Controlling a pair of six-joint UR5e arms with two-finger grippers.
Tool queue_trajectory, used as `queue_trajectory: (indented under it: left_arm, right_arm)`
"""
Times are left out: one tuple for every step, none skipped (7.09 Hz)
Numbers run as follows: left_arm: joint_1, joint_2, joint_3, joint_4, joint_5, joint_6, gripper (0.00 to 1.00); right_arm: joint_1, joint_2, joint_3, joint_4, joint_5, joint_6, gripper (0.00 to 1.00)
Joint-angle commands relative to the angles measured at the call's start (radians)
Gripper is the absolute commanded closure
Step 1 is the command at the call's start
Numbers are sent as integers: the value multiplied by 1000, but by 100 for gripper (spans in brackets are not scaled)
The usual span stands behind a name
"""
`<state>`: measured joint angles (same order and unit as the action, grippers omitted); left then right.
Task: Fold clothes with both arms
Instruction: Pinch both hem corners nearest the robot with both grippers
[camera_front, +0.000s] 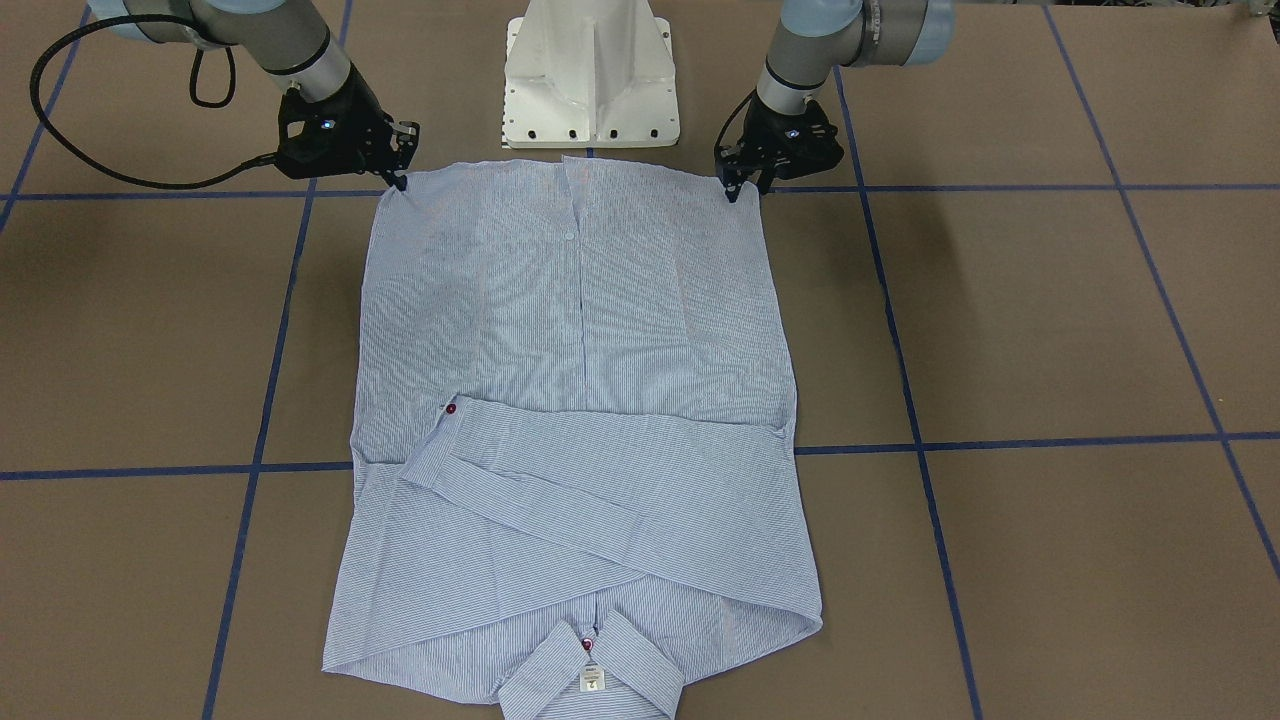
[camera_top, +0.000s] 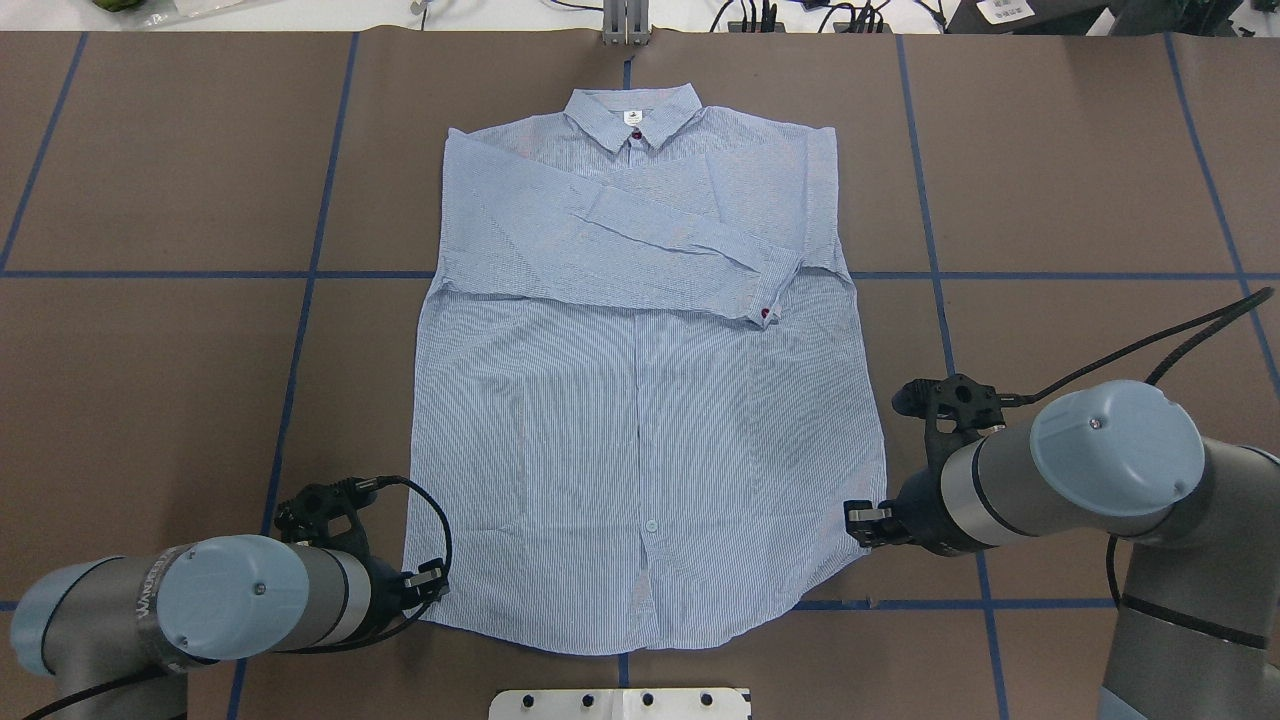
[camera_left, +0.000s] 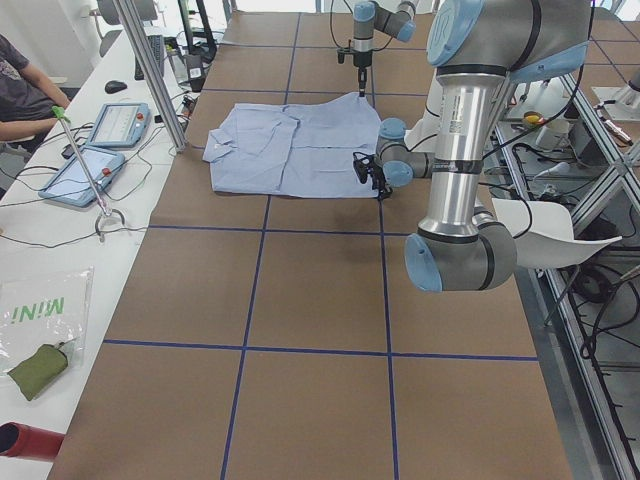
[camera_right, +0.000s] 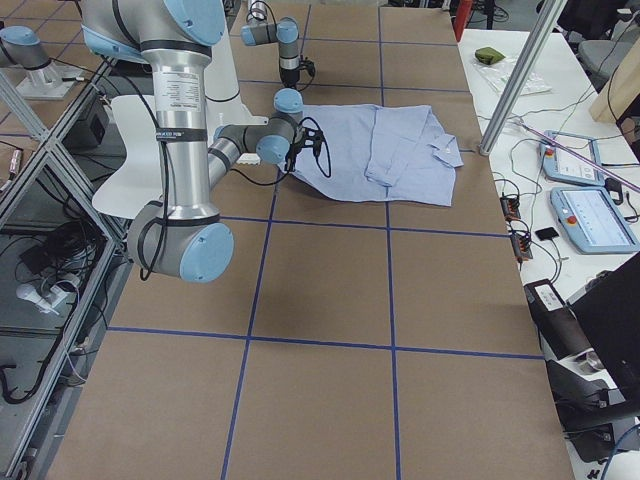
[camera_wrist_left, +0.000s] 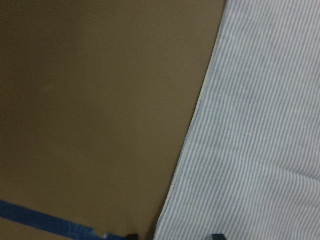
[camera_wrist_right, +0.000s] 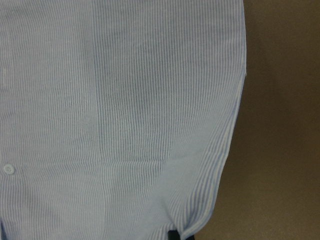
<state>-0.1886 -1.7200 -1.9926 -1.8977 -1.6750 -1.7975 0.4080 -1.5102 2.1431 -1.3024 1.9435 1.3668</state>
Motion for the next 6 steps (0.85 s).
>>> queue_trajectory:
  left_arm:
    - [-2,-3,-9,17,0,1,90]
    - [-2,-4,-21,31,-2,1,90]
    - [-2,-4,-22,31,-2,1,92]
    - [-3,-6,-23,31,-3,1,100]
    - [-6,3,-55,31,-8,1,100]
    - [-17,11,-101,37,-11,3,100]
  right_arm:
    - [0,-1,0,0,0,0,100]
    - [0,-1,0,0,0,0,100]
    - [0,-1,0,0,2,0,100]
    - [0,-1,0,0,0,0,100]
    - [9,4,1,0,0,0,100]
    - [20,5,10,0,0,0,100]
